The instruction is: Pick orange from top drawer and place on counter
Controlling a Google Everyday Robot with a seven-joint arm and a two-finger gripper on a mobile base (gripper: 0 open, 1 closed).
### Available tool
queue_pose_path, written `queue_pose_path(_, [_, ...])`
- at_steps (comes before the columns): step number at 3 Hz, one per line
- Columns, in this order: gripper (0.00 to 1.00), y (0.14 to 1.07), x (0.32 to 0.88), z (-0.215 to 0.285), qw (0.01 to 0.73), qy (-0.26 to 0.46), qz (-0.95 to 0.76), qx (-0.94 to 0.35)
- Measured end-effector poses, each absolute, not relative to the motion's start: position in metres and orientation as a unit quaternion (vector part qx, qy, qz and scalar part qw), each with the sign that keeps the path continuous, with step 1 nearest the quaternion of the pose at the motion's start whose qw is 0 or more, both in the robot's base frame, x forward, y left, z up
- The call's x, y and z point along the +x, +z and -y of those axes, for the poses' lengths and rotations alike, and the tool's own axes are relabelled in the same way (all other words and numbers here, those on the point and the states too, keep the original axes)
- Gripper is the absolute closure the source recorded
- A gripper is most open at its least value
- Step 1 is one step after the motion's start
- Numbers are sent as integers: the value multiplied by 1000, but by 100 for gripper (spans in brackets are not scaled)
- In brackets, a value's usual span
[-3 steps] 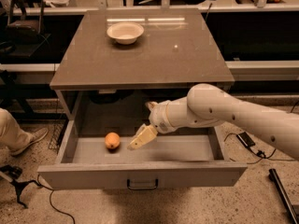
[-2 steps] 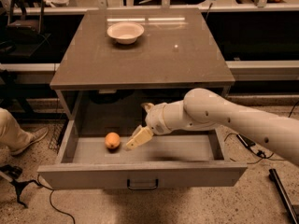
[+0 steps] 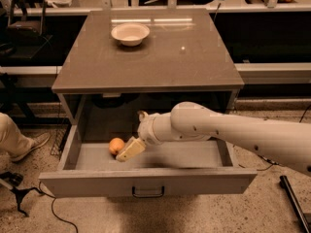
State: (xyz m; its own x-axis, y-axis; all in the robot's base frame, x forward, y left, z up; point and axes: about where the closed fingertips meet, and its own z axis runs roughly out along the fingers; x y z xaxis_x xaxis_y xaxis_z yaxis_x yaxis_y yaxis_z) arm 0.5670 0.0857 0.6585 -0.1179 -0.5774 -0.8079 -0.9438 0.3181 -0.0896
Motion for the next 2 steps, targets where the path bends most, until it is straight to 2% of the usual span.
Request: queue_pose_path(2, [0,648,571,-123,390,197,-708,-556])
